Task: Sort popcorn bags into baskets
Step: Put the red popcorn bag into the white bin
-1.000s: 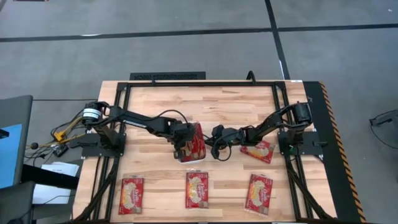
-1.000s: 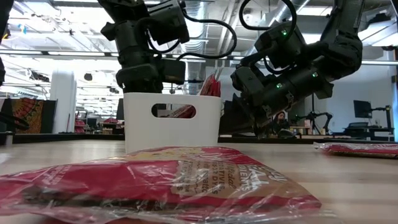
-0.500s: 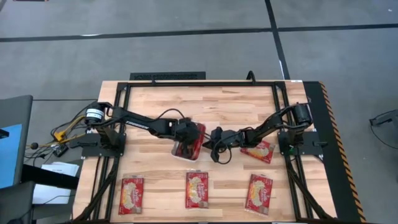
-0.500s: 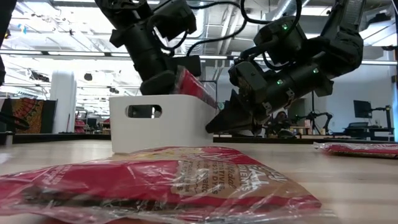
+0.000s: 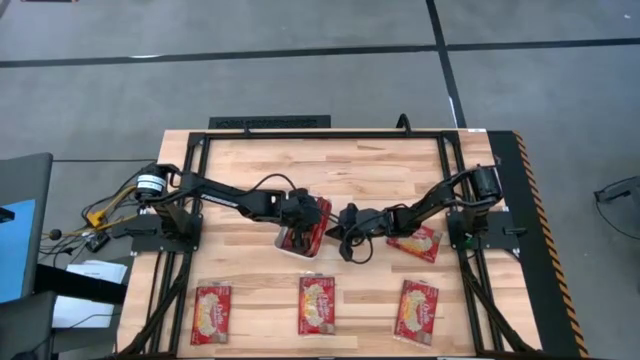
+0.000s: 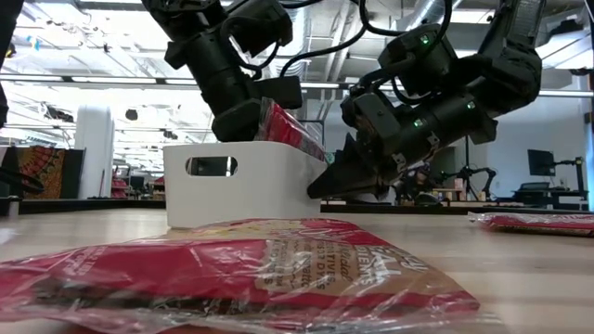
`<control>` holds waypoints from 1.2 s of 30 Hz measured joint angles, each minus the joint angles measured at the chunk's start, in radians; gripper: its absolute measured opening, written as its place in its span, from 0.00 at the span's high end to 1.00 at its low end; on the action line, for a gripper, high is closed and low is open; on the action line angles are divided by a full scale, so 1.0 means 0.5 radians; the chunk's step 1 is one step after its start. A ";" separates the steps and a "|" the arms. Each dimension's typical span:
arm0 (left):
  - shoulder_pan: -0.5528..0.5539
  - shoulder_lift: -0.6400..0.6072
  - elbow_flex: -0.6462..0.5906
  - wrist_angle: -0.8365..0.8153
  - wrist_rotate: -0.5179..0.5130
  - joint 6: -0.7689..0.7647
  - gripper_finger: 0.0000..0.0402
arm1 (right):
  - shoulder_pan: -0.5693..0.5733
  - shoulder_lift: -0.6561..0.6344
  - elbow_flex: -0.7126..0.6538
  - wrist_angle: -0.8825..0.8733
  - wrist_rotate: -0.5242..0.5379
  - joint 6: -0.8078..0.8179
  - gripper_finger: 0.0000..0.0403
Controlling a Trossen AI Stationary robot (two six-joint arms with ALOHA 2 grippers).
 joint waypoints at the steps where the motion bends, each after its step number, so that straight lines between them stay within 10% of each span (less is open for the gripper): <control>1: -0.001 -0.001 0.001 0.001 0.003 -0.008 1.00 | 0.000 -0.024 -0.009 -0.004 0.011 -0.011 0.97; 12: -0.006 -0.005 0.009 0.021 0.033 -0.128 1.00 | 0.018 -0.494 -0.161 -0.151 0.283 -0.129 0.97; 36: -0.005 -0.005 0.008 0.051 0.015 -0.094 1.00 | 0.089 -0.336 -0.144 0.180 0.392 -0.313 0.97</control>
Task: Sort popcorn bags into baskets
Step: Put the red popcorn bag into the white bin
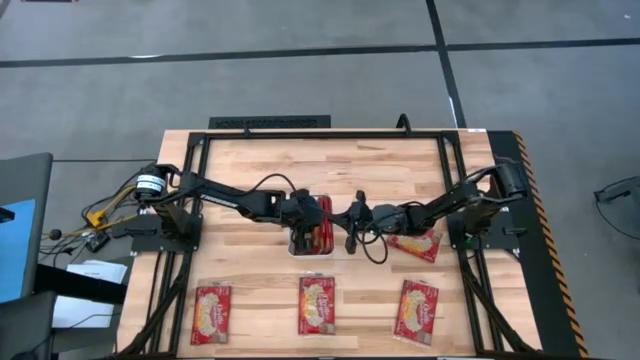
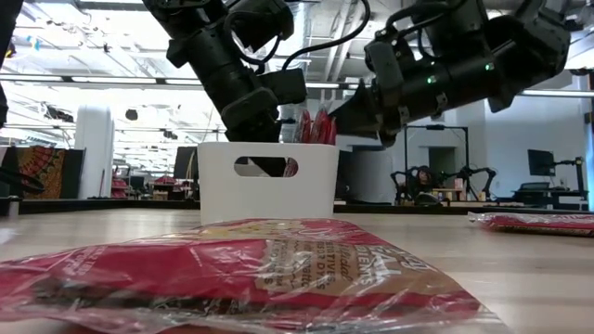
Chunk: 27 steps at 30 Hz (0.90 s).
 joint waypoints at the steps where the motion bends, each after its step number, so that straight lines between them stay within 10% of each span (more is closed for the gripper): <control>1: 0.000 0.000 -0.001 0.000 0.000 0.000 1.00 | 0.000 0.021 0.014 0.019 -0.004 -0.001 0.98; 27: 0.000 0.001 -0.002 -0.005 -0.005 0.022 1.00 | 0.033 -0.279 0.024 -0.371 0.033 -0.107 0.92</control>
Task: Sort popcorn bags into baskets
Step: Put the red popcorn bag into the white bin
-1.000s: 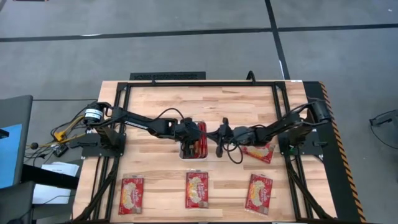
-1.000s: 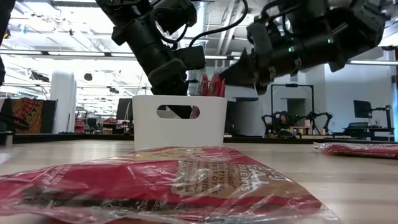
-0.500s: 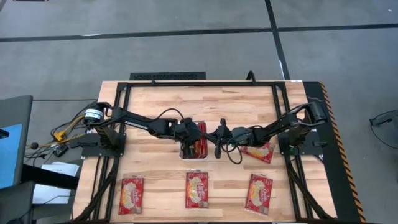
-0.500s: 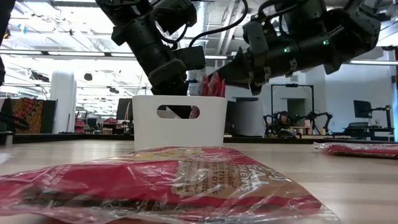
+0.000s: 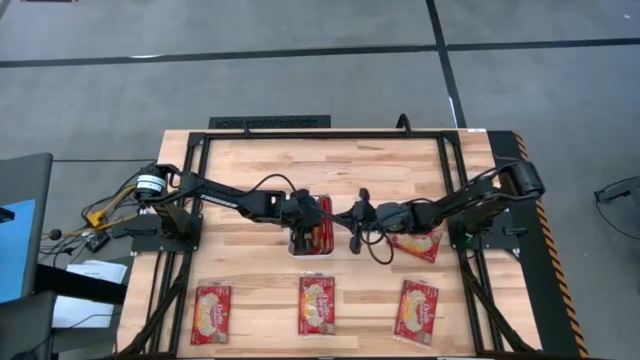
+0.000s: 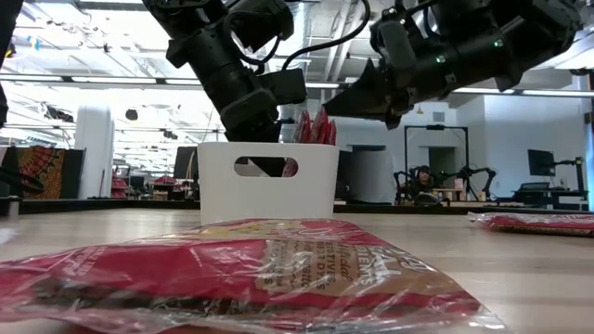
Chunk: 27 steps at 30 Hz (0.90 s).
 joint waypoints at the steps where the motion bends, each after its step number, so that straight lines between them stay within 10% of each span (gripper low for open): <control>1: 0.000 0.000 0.000 -0.004 0.000 0.001 1.00 | 0.000 -0.008 0.000 -0.026 0.001 0.000 0.91; 16: 0.000 -0.146 -0.001 -0.231 -0.053 0.033 0.89 | -0.010 -0.059 0.000 -0.174 0.007 -0.049 0.85; 27: -0.087 -0.638 -0.018 -0.724 -0.455 -0.078 0.86 | -0.148 -0.728 0.102 -1.675 0.008 0.039 0.84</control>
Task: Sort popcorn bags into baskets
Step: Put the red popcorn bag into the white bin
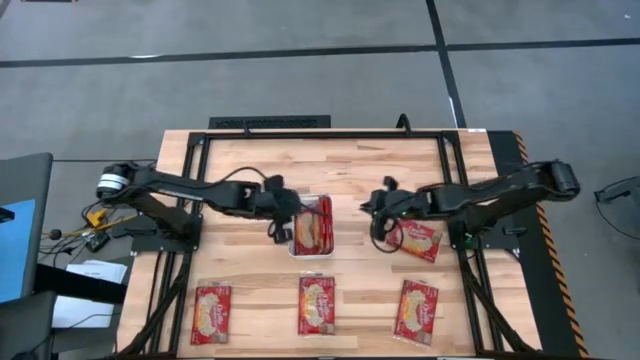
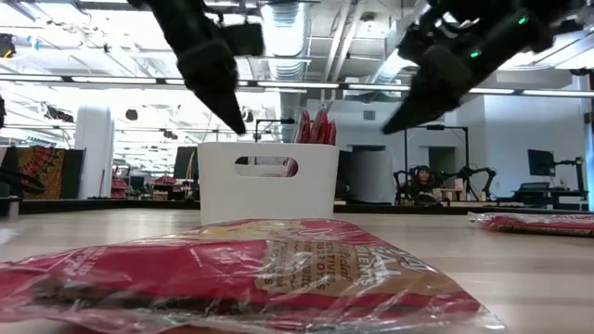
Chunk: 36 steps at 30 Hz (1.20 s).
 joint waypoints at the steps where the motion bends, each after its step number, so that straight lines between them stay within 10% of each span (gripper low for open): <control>1: -0.022 -0.046 -0.022 0.029 -0.074 -0.010 0.86 | -0.010 -0.052 0.028 -0.160 -0.001 0.059 0.83; 12: -0.250 -0.346 -0.484 0.688 -0.344 -0.206 0.86 | -0.139 -0.293 0.056 -1.377 -0.241 0.587 0.57; 20: -0.386 -0.349 -0.567 0.753 -0.482 -0.367 0.78 | -0.214 -0.297 -0.088 -1.452 -0.491 0.630 0.42; 36: -0.615 -0.349 -0.567 0.647 -0.868 -0.547 0.67 | -0.347 -0.134 -0.298 -1.224 -0.536 0.782 0.53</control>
